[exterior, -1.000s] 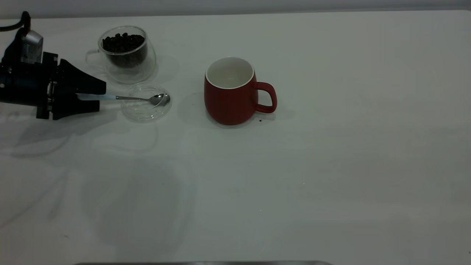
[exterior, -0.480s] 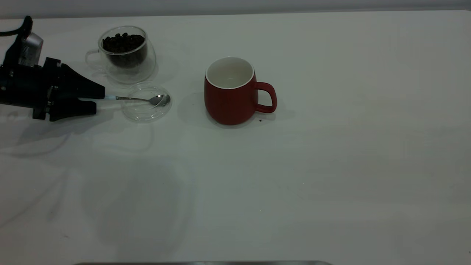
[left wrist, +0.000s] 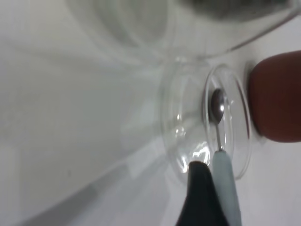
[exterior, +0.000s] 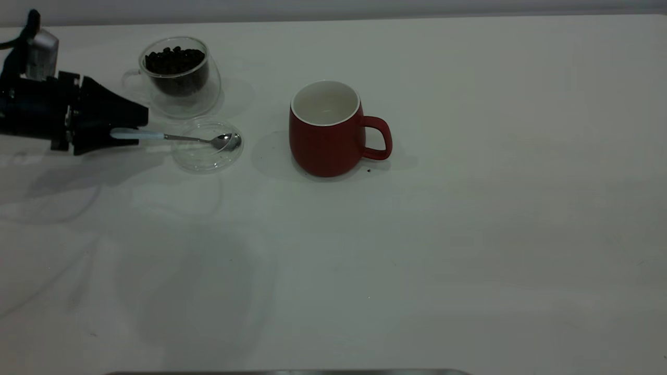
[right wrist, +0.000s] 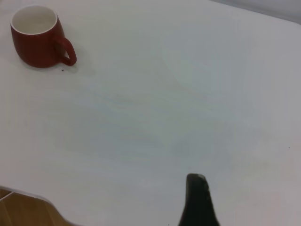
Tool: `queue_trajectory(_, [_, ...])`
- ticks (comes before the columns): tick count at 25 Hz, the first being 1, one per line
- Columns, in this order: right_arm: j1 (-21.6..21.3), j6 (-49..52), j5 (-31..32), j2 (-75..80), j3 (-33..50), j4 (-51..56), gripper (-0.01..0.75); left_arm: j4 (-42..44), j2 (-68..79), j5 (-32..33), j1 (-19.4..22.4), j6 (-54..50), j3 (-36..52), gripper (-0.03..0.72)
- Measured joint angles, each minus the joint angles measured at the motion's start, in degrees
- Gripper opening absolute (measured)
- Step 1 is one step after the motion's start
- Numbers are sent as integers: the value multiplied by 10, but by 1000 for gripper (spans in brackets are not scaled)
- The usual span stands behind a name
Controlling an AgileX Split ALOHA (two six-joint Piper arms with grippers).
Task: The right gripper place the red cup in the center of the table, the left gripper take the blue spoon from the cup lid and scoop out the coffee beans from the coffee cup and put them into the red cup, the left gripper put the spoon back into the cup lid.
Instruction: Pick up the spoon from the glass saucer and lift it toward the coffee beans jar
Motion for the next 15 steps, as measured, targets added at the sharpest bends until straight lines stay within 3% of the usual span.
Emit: queue_trajectory(15, [0, 0, 0, 0, 0, 0, 573, 59, 0, 16, 0, -78, -13, 586])
